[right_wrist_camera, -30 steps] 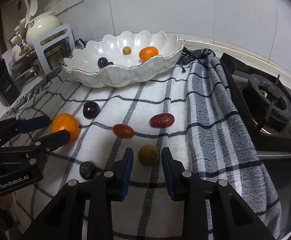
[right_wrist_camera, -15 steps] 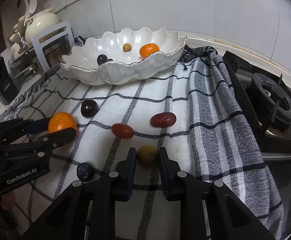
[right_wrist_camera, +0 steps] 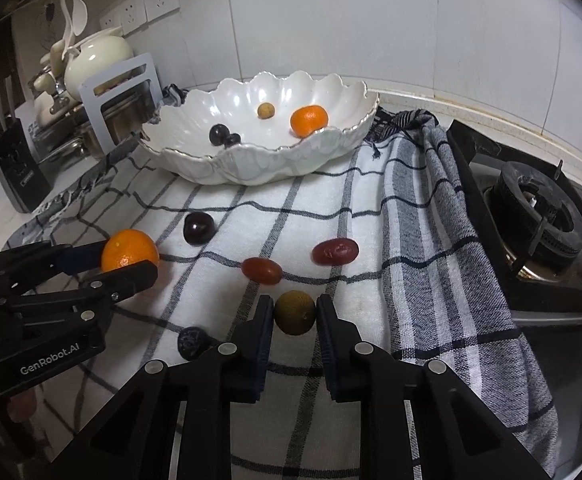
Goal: Organize fruits
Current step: 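Grasp the large mandarin with the left tool while the right tool grasps the brown round fruit, then carry the mandarin and brown fruit over the white bowl with both tools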
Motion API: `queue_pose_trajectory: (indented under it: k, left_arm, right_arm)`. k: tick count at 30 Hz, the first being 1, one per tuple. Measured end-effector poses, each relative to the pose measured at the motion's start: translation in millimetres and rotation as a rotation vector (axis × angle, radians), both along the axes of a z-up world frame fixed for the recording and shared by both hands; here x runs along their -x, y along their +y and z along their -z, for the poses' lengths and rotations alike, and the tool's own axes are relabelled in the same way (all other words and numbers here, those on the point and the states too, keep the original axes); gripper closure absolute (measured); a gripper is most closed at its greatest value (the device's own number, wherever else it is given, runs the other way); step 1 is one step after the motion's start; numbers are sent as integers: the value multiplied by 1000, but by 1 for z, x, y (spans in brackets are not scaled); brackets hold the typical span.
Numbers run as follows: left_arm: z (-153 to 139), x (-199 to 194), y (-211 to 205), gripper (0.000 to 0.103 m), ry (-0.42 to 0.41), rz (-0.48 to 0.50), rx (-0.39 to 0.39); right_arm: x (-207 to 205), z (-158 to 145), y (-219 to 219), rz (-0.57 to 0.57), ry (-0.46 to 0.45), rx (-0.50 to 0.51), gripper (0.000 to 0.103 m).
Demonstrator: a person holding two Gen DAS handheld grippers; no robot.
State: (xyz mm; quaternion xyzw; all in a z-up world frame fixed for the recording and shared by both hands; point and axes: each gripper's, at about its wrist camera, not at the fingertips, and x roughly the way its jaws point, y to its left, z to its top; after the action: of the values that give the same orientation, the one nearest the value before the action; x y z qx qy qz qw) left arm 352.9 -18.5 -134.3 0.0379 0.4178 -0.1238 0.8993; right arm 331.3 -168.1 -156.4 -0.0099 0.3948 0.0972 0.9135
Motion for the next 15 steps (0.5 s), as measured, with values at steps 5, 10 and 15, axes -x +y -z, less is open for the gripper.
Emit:
queue_pose_trajectory:
  k: [5,10,15]
  left_arm:
    - [-12,7,1,59,-33,-10,3]
    - [-25,12,3,59,-65,-23,11]
    - [-38,18,4,59,-96,-36,28]
  right_arm:
    - [4,-11,2,-13,-29,-4,79]
    - [7,-26,2,-25,-68,-5,79]
    - [10,-41,3,-40,-102,-7,79]
